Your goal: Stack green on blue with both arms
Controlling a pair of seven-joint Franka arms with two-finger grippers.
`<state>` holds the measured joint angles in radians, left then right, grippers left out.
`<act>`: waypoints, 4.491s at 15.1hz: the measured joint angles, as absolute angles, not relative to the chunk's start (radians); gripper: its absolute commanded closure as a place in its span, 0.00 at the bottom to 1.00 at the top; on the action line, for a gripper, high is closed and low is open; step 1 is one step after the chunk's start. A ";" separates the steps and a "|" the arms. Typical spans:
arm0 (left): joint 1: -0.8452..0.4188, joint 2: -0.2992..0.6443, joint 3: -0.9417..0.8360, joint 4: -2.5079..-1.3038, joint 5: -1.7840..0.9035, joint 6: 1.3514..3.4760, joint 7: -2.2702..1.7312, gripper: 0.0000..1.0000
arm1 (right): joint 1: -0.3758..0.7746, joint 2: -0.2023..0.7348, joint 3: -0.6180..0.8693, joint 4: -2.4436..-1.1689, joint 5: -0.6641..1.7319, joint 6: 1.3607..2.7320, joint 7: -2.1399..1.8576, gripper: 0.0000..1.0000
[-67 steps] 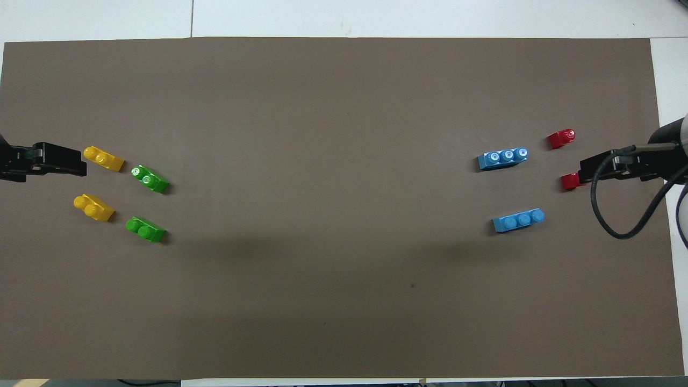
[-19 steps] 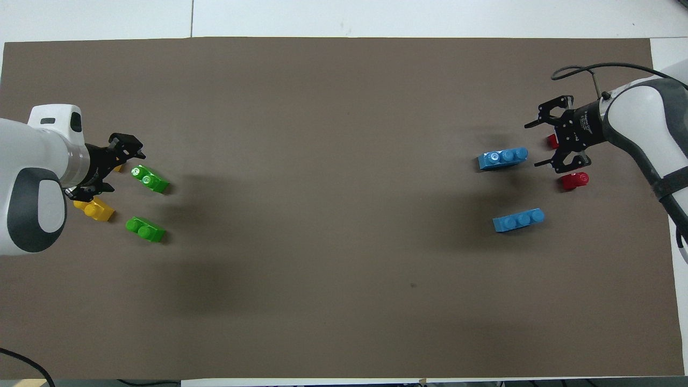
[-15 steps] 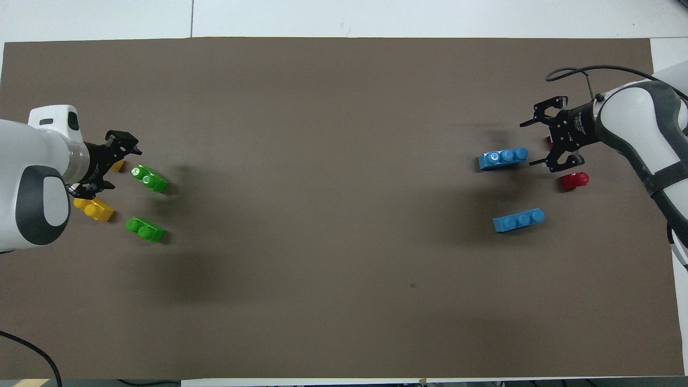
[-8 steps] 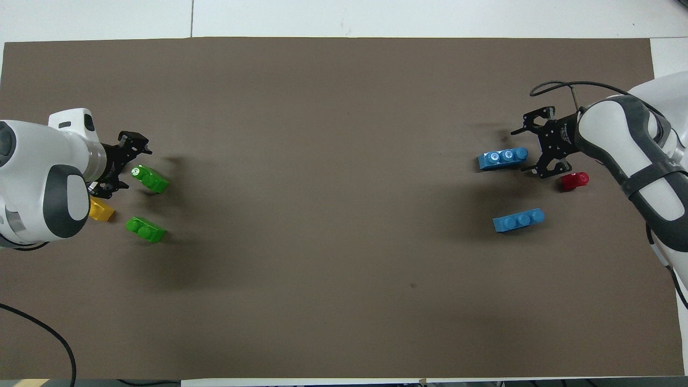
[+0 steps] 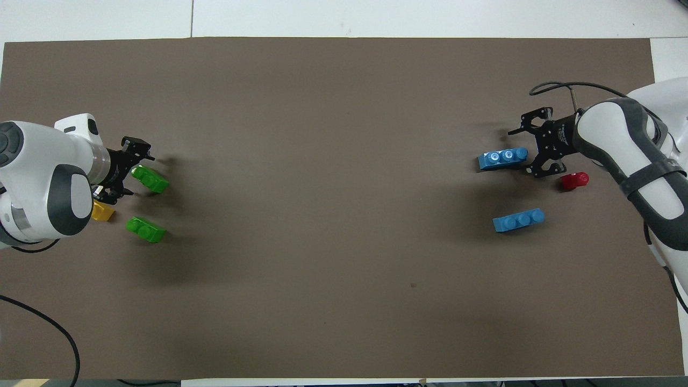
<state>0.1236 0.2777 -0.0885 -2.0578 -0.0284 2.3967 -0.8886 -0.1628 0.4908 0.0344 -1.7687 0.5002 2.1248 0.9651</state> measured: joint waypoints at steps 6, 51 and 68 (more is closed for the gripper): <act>0.123 0.279 -0.095 -2.057 -0.028 2.395 -0.883 0.10 | -0.163 0.490 0.040 -1.763 0.503 2.125 0.921 1.00; -0.525 0.270 -0.112 -1.861 0.062 2.227 -2.233 1.00 | 0.431 0.473 0.078 -1.873 0.618 2.517 1.605 1.00; -0.548 0.366 -0.110 -1.850 0.147 2.341 -2.280 1.00 | 0.437 0.467 0.078 -1.886 0.619 2.538 1.605 1.00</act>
